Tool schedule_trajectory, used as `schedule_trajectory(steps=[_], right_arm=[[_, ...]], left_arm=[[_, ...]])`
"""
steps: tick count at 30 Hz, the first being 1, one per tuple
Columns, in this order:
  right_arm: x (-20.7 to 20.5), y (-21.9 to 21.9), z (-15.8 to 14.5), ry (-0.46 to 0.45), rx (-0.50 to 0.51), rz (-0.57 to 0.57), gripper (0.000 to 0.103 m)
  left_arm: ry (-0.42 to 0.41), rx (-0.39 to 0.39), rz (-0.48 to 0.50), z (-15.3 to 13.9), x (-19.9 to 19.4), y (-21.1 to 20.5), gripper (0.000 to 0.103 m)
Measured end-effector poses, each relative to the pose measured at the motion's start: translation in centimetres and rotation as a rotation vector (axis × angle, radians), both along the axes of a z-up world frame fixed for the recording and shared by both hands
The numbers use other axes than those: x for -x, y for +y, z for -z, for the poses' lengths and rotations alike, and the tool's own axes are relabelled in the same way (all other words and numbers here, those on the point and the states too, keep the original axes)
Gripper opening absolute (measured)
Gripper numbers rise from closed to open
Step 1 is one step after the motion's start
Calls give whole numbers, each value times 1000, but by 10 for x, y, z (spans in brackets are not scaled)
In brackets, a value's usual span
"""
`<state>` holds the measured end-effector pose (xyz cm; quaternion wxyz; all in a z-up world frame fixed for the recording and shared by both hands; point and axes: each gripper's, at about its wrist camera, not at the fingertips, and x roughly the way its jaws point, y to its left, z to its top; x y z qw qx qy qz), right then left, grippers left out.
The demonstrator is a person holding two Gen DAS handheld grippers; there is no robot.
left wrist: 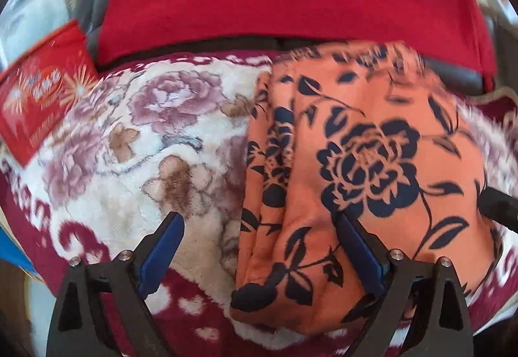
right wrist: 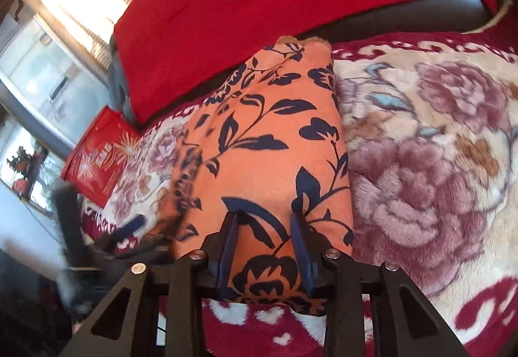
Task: Fold small clothes
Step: 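Release the fabric and press the folded bundle flat with both tools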
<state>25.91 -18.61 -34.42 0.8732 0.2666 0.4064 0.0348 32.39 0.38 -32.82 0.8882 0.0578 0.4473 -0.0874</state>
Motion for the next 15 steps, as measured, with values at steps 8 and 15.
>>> schedule_trajectory(steps=[8,15], right_arm=[[-74,-29,-29,-18,41,92,36],[-137,-39,11,148,54,106,38]], left_arm=[[-57,-29,29,1,9,-6,99],[-73,-27,43,-1,11,-6,100]])
